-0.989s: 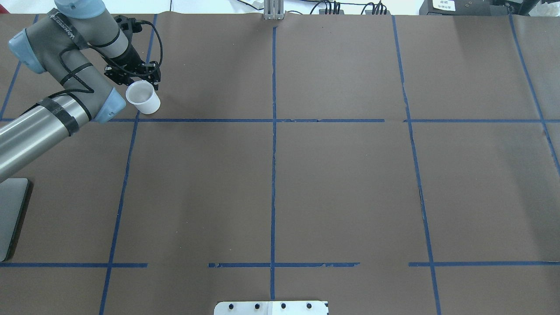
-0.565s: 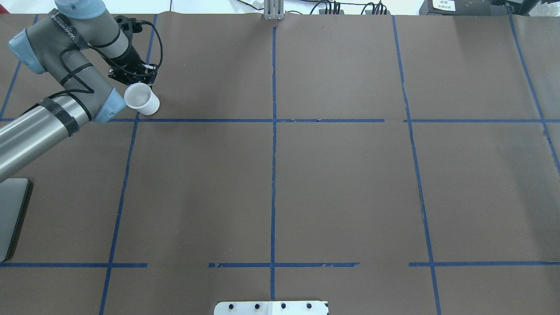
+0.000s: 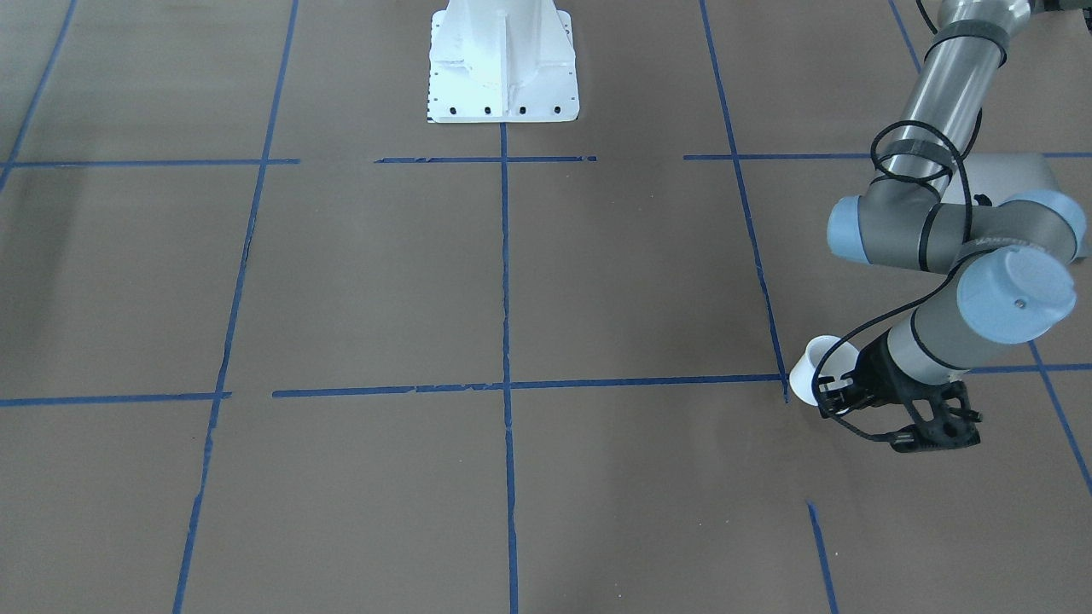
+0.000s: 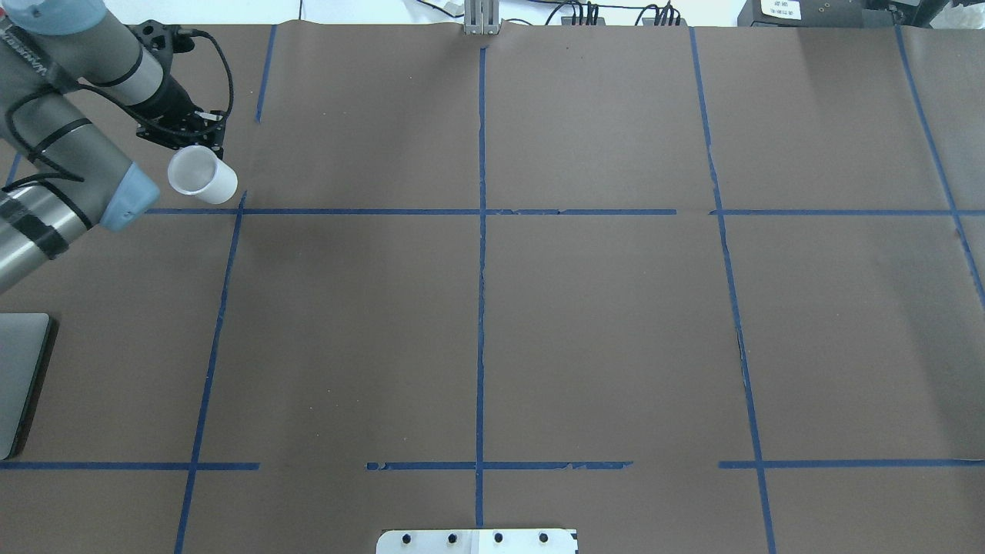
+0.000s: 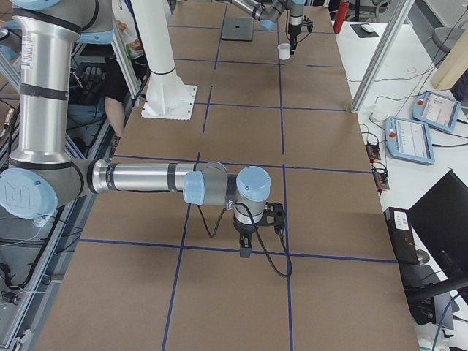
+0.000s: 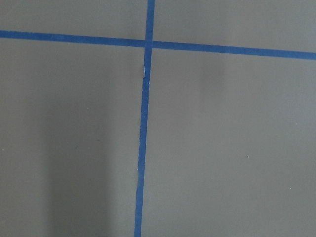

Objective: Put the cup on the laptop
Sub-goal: 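Lift the white mug with the left gripper and carry it toward the laptop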

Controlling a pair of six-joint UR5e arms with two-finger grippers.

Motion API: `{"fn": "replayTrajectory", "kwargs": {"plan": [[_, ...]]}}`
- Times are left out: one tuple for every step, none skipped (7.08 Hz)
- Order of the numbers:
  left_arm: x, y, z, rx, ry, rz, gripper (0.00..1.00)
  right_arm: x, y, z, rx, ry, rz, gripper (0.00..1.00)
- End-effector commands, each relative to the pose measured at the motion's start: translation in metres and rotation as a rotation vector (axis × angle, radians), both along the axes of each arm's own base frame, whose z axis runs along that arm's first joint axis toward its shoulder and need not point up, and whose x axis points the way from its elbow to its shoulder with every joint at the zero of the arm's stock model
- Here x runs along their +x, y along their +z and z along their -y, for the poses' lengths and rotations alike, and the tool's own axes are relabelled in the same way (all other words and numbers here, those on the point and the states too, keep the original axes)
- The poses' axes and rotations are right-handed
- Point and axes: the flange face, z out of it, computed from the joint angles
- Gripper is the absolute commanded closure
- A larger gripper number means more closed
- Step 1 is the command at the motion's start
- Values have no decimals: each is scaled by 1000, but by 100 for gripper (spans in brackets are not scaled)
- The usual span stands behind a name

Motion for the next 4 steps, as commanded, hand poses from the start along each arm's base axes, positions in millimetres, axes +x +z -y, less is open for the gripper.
{"fn": "replayTrajectory", "kwargs": {"plan": [[-55, 39, -57, 38, 98, 76, 100, 0, 0, 0, 0, 0, 0, 0], [-90, 74, -103, 45, 125, 98, 100, 0, -1, 1, 2, 0, -1, 0], [-115, 103, -142, 42, 156, 116, 100, 0, 0, 0, -1, 0, 0, 0], [-149, 146, -184, 25, 188, 145, 100, 0, 0, 0, 0, 0, 0, 0]]}}
